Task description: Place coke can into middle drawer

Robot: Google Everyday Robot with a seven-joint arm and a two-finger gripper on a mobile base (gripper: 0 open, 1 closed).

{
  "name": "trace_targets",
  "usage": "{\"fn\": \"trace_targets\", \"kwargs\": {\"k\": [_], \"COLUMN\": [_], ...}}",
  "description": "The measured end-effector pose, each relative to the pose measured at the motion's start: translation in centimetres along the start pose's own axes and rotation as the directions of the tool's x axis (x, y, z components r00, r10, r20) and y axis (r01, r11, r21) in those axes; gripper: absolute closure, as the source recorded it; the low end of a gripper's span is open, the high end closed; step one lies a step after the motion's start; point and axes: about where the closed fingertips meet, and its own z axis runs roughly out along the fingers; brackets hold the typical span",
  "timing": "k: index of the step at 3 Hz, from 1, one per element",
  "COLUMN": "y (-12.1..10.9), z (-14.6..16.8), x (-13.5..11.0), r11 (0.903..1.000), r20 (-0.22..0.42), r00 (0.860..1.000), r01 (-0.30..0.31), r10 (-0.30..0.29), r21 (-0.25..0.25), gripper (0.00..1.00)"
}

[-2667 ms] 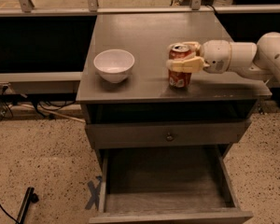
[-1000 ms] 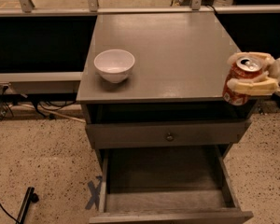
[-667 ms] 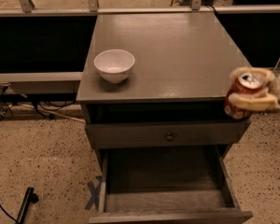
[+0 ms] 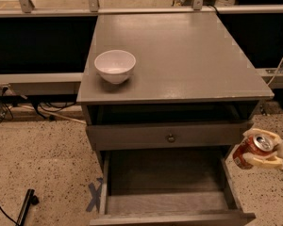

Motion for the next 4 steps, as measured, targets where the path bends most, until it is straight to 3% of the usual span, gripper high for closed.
{"fn": "trace_targets", "kwargs": {"k": [1, 2, 4], "y": [0.0, 0.0, 2.1], "z": [0.0, 1.0, 2.0], "x": [0.0, 1.9, 14.9], "r11": [1.0, 0.9998, 0.9997], "r20": [0.0, -0.023, -0.046], "r00": [1.0, 1.0, 0.999], "r01": [-0.001, -0.008, 0.022], "r10": [0.001, 0.008, -0.022], "r21": [-0.001, -0.016, -0.008], "gripper": [1.0, 1.0, 1.0]}}
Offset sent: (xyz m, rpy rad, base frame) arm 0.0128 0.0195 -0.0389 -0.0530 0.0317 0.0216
